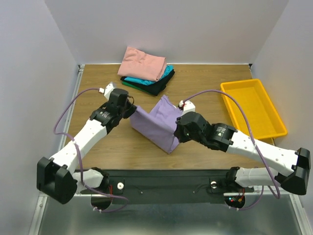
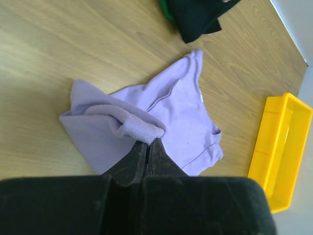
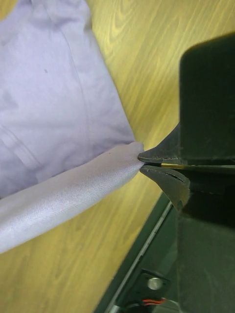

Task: Fold and stack the t-shirts
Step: Fold the tshirt

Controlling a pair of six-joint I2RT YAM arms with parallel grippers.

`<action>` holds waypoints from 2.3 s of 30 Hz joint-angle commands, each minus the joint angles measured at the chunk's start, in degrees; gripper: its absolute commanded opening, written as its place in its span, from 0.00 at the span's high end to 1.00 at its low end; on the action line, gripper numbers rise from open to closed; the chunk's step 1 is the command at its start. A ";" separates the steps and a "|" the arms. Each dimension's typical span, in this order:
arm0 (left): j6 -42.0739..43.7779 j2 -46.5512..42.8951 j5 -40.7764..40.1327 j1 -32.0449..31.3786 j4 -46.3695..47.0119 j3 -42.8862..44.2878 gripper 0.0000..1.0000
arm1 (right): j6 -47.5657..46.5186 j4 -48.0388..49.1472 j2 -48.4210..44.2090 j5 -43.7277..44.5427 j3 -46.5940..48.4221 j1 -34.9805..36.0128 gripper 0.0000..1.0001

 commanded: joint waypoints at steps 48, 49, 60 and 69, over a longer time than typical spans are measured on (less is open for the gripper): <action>17.51 47.36 1.77 -10.70 7.48 42.42 0.02 | -12.03 12.75 16.45 -20.63 2.01 -41.44 0.00; 17.78 46.20 2.65 -10.61 8.80 39.79 0.01 | -12.12 14.42 15.93 -28.33 0.86 -41.44 0.00; 18.13 45.66 4.32 -10.52 9.94 25.00 0.02 | -8.25 24.11 23.65 -37.73 -4.86 -40.91 0.00; 13.23 39.89 10.21 -11.31 15.21 7.11 0.02 | -11.67 24.02 30.06 -36.41 -4.69 -40.91 0.00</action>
